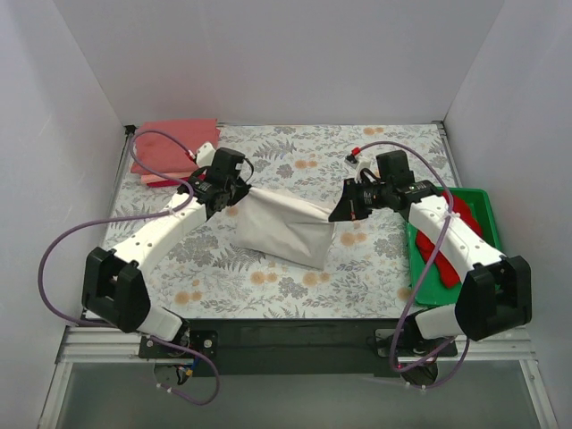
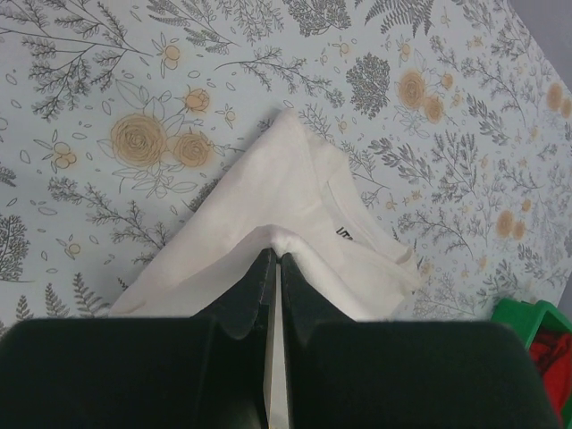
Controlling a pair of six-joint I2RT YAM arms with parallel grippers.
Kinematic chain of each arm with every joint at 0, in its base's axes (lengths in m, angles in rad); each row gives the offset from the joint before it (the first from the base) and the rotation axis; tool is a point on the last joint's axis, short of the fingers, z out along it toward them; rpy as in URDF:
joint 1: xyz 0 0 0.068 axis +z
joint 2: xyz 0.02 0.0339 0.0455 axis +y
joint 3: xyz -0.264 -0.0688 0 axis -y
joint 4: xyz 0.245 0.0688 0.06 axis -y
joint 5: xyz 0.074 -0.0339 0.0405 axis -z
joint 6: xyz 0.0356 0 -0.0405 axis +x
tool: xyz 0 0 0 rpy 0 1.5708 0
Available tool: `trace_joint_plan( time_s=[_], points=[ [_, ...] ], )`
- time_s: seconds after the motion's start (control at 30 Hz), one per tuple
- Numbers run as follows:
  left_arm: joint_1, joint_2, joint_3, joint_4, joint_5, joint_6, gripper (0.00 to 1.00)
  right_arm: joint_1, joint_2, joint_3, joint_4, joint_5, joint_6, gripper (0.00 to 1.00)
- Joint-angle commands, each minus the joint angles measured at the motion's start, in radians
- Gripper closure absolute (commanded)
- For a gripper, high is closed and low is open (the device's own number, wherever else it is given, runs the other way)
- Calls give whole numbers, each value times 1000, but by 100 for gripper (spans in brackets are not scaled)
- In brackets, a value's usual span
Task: Fold and stack the t-shirts
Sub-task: Fold the tshirt
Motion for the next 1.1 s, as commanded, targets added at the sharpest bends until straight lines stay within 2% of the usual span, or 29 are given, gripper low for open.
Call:
trace_joint_plan(
  time_s=[0.0, 0.37, 0.6, 0.67, 0.7, 0.73, 0.77, 0.8, 0.83, 0.87, 0.97, 1.07],
  points=[
    [44, 45, 60, 64, -85, 52, 100, -40, 51, 63, 18, -44, -32, 99],
    [75, 336, 215, 111, 27, 142, 100, -108, 225, 102, 66, -7, -23, 99],
    [81, 442, 277, 130, 24, 167, 100, -152, 337, 128, 107, -1, 6, 99],
    [87, 467, 299, 131, 42, 184, 96, -158, 364, 145, 121, 17, 16, 99],
    [87, 496, 313, 131, 53, 192, 95, -164, 375, 154, 123, 22, 17, 84],
    [89, 510, 334, 133, 67, 205, 72, -167, 404, 165, 121, 8, 5, 64],
    [92, 522, 347, 131, 87, 207, 60, -172, 423, 197, 120, -7, -10, 39],
    [93, 534, 356, 122, 97, 207, 47, -181, 438, 210, 120, -28, -16, 2],
    [96, 534, 371, 119, 105, 208, 13, -187, 459, 224, 120, -39, -16, 2],
    [97, 533, 376, 115, 114, 215, 7, -192, 464, 241, 120, -47, -16, 2],
    [97, 490, 368, 99, 131, 225, 6, -191, 423, 234, 127, -70, -6, 2],
    [97, 409, 283, 108, 202, 212, 5, -169, 337, 150, 184, -78, 23, 2]
  ],
)
